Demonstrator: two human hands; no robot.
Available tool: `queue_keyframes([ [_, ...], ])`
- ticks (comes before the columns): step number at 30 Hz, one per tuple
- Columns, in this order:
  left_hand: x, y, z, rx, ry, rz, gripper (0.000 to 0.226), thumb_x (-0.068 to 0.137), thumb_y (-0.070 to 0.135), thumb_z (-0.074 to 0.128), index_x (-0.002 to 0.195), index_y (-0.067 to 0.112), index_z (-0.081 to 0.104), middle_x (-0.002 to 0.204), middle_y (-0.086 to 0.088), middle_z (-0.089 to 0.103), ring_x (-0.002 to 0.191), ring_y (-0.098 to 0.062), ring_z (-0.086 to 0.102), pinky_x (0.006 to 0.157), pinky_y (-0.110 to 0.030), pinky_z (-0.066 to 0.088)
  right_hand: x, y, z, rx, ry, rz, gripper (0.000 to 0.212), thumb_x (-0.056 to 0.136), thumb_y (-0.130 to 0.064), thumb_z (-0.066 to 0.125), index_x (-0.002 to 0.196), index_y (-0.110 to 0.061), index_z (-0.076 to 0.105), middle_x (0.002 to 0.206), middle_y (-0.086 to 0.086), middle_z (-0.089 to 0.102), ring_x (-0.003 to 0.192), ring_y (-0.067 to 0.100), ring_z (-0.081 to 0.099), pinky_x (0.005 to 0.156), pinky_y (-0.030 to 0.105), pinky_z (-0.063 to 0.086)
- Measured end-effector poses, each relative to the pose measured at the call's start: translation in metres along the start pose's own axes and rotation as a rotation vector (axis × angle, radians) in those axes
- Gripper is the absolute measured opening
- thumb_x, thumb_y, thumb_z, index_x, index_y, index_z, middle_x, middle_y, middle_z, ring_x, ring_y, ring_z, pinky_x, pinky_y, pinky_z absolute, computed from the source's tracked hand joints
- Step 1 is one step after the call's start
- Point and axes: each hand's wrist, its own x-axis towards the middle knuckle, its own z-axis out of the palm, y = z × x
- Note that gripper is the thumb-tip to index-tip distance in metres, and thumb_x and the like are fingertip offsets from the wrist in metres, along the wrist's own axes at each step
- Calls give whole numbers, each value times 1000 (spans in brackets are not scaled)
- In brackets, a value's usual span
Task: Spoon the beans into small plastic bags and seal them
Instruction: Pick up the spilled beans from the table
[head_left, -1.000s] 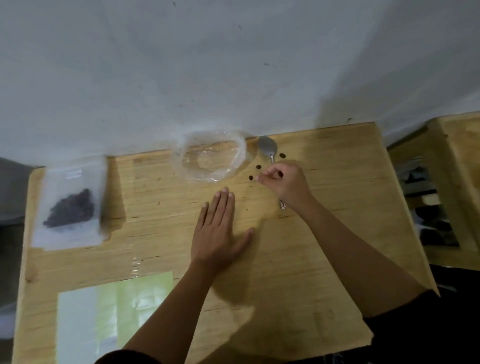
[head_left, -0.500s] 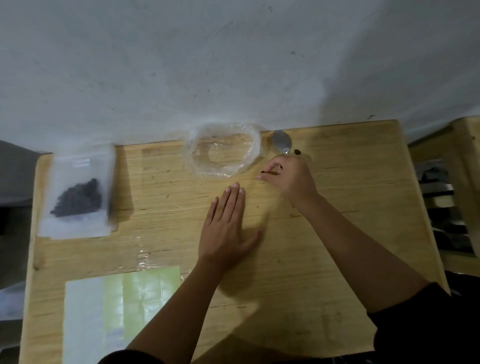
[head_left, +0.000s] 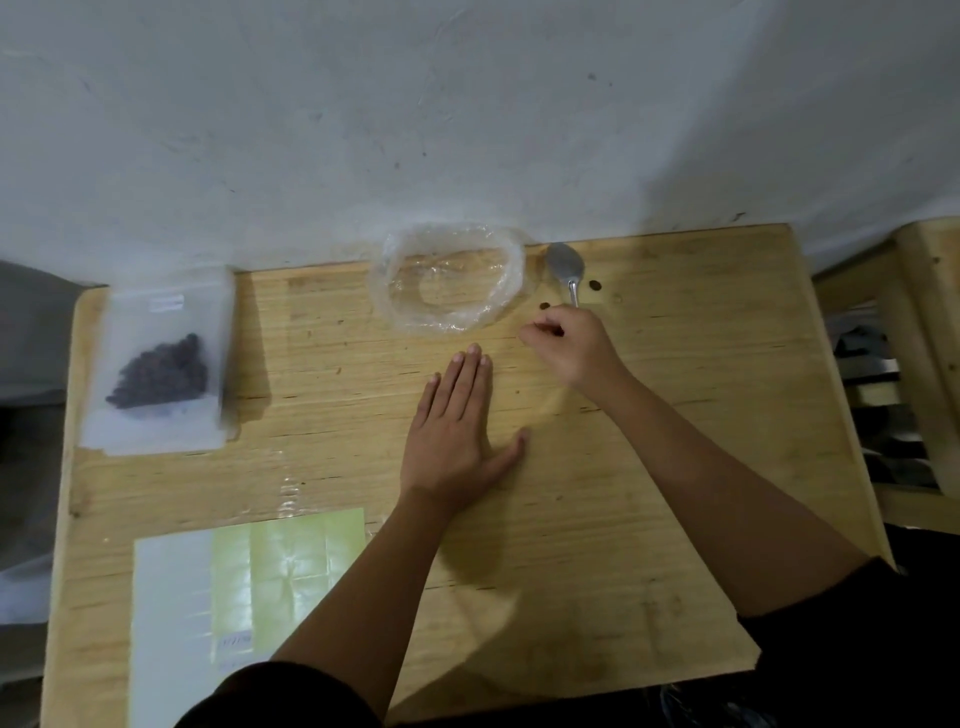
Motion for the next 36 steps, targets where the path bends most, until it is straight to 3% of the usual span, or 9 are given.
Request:
queue_keyframes([
  [3, -1, -1, 1, -1, 5, 3, 87, 87, 70, 25, 149, 18, -9, 157, 5, -16, 144, -8, -17, 116, -28, -14, -16, 4, -4, 675, -151, 319, 25, 89, -7, 43, 64, -9, 47, 47, -5, 36, 37, 5, 29, 34, 16, 23],
  [5, 0, -2, 2, 15, 10, 0, 87, 87, 70, 24, 150, 18, -7, 157, 4, -15, 144, -9, -15, 116, -28, -13, -30, 15, -5, 1024, -248, 356, 22, 81, -8, 37, 61, -12, 44, 48, -5, 35, 38, 6, 30, 36, 17, 24],
  [10, -2, 1, 3, 13, 23, 3, 87, 87, 67, 27, 151, 16, -3, 159, 2, -10, 145, -11, -12, 118, -30, -9, -52, 33, -4, 1266, -307, 326, 19, 68, -16, 38, 55, -9, 50, 55, 3, 43, 46, 12, 39, 41, 20, 33],
  [17, -3, 1, 3, -3, 21, -3, 87, 87, 67, 28, 151, 18, -3, 159, 2, -9, 145, -10, -12, 119, -33, -3, -57, 33, -7, 934, -138, 298, 44, 95, -35, 48, 55, -15, 45, 58, -1, 49, 47, 9, 41, 45, 19, 35],
  [21, -2, 1, 3, 2, 31, -9, 87, 87, 67, 29, 151, 17, -2, 159, 3, -9, 145, -10, -12, 119, -32, -5, -54, 29, -11, 638, 35, 217, 45, 91, -42, 54, 54, -20, 42, 49, -4, 39, 43, 10, 28, 45, 23, 26],
  [26, 0, 0, 2, 3, 16, -6, 87, 87, 69, 27, 150, 19, -7, 158, 4, -13, 144, -9, -15, 117, -29, -11, -31, 12, -19, 328, 210, 103, 36, 83, -38, 67, 53, -22, 56, 43, -8, 40, 42, 3, 35, 56, 20, 35],
  [29, 0, -1, 2, -7, 11, -5, 87, 88, 68, 28, 150, 19, -8, 157, 5, -16, 143, -7, -18, 116, -28, -14, -13, 9, -26, 190, 211, -44, 25, 80, -33, 72, 60, -19, 64, 50, -3, 41, 52, 8, 40, 62, 21, 39],
  [32, 0, -1, 2, -2, 12, -2, 86, 88, 67, 29, 150, 18, -4, 157, 4, -13, 144, -8, -16, 116, -28, -13, 4, 10, -30, 56, 212, -101, 20, 76, -32, 75, 75, -12, 71, 54, 0, 38, 46, 2, 33, 51, 13, 33],
  [36, 0, -2, 2, 21, -4, 0, 86, 88, 68, 27, 151, 16, -1, 158, 1, -9, 145, -10, -12, 116, -28, -13, 19, 13, -32, -166, 192, -149, 19, 76, -31, 75, 85, -15, 73, 50, -13, 37, 46, 1, 32, 52, 19, 32],
])
